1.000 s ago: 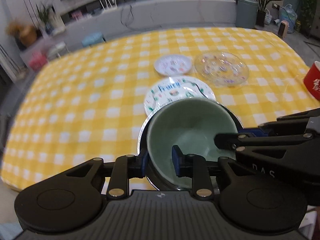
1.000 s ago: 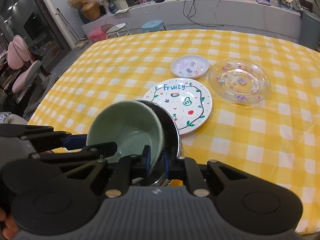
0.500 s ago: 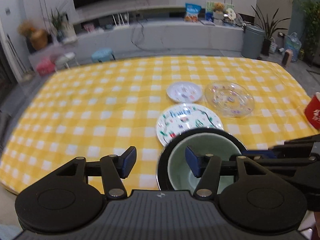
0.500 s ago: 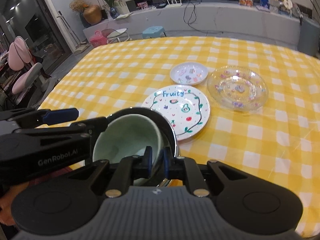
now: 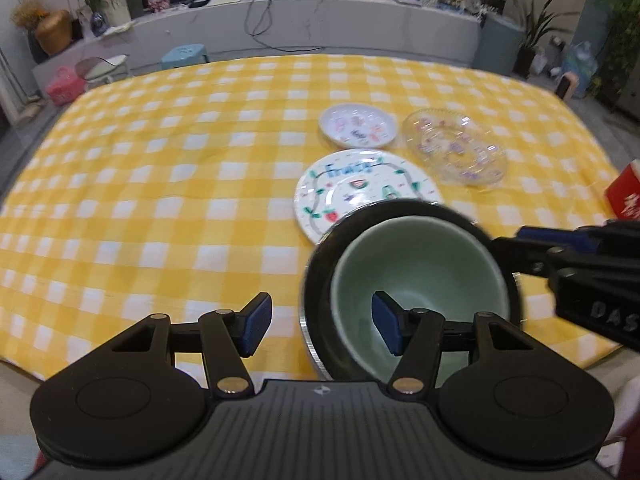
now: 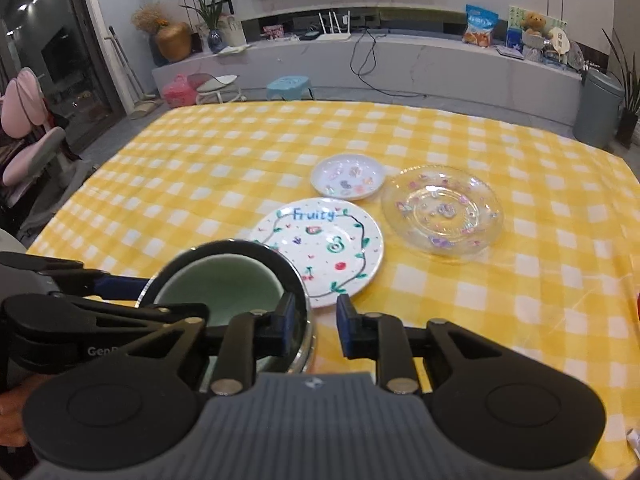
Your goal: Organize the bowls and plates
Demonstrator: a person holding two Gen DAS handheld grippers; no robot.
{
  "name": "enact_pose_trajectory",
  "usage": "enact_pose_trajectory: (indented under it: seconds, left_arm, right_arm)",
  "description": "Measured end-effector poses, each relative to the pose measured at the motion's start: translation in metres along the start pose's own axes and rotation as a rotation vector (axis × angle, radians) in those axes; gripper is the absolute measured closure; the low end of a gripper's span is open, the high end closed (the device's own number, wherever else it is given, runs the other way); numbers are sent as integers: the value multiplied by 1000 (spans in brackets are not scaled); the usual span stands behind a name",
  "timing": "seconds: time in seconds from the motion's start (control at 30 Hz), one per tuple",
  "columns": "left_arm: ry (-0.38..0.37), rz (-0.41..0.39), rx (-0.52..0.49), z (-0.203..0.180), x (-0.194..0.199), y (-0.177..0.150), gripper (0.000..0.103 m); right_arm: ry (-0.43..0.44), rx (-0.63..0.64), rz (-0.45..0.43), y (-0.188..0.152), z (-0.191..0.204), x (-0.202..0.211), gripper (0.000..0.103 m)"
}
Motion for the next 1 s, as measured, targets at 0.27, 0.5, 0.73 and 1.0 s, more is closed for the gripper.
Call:
enact_pose_trajectory:
  seconds: [0.27,0.5,0.73,1.0]
  left_arm:
    - [50,1,-8,5,1,-2,35]
    - [21,-24,25,7,3,3,34]
    - [3,-68,65,9,14,9,33]
    - [-9,-110,34,11,20,27,33]
  right_arm:
    - [-35,11,13,-3,-3,-6,68]
    - [-55,-3,-6,2,-8,-3,52]
    - [-16,-95,-54,21,-13,23,42]
    - [-6,-98,-137,45,-6,50,40]
Point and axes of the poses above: each gripper's, at about its wrist camera, not at the fingertips, and x roughly against the way its jaws point, z to its left, y to its top, the point moved 7 cm from there along -x, roughly the way its jaws point, and after that the axes turned 12 degrees about -x, right-handed, at the moved point
